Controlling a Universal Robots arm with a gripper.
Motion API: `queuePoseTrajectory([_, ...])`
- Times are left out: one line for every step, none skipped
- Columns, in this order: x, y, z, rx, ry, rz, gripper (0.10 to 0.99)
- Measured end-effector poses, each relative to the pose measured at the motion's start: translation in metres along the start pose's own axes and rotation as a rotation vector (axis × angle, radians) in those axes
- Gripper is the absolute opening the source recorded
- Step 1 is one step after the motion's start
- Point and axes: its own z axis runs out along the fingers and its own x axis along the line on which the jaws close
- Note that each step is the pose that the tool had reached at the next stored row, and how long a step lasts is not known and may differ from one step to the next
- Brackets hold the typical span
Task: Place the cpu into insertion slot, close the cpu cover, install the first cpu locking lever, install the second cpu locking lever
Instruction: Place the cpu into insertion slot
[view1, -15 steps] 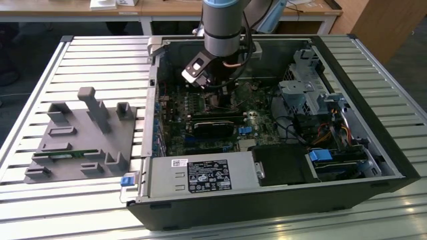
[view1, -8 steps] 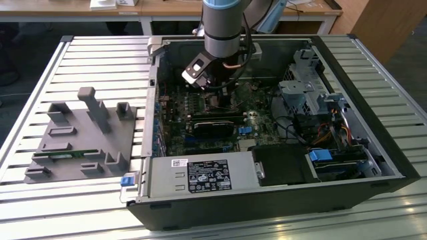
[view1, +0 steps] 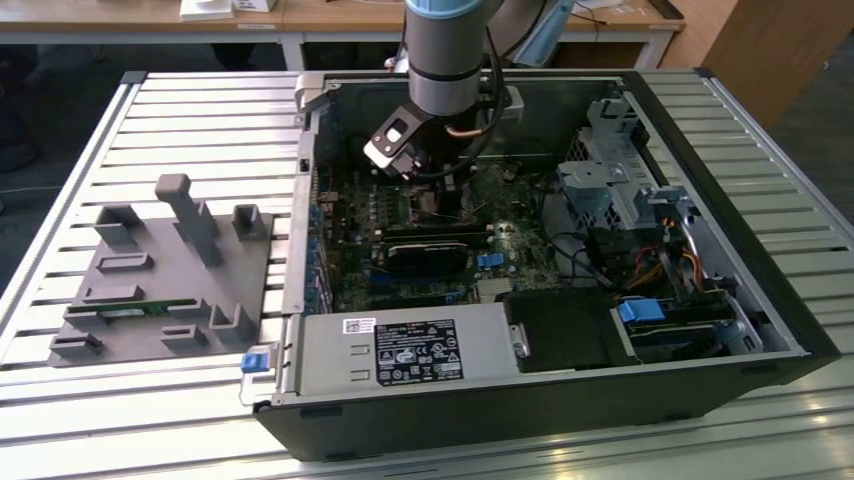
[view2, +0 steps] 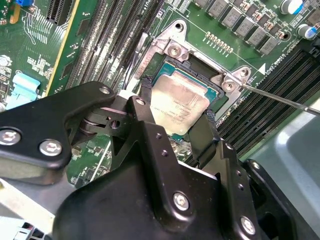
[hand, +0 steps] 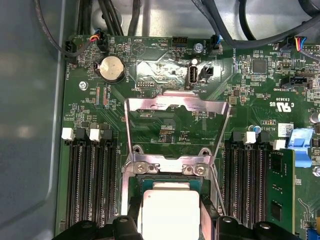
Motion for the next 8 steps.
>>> queuePoseTrajectory([0.0001, 0.0000, 0.0001, 0.000, 0.0002, 0.000, 0.549])
queuePoseTrajectory([0.0000, 0.0000, 0.0001, 0.000, 0.0001, 0.000, 0.549])
queuePoseTrajectory([0.0000, 0.0000, 0.0001, 0.000, 0.0001, 0.000, 0.612])
queuePoseTrajectory([0.0000, 0.0000, 0.0000, 0.000, -0.0001, 0.000, 0.612])
queuePoseTrajectory([0.0000, -0.0001, 0.0000, 0.000, -0.0002, 0.000, 0.612])
queuePoseTrajectory([-0.0001, 0.0000, 0.0000, 0.000, -0.0003, 0.000, 0.612])
queuePoseTrajectory([-0.0001, 0.0000, -0.0001, 0.000, -0.0003, 0.000, 0.612])
queuePoseTrajectory([-0.0001, 0.0000, -0.0004, 0.000, -0.0005, 0.000, 0.612])
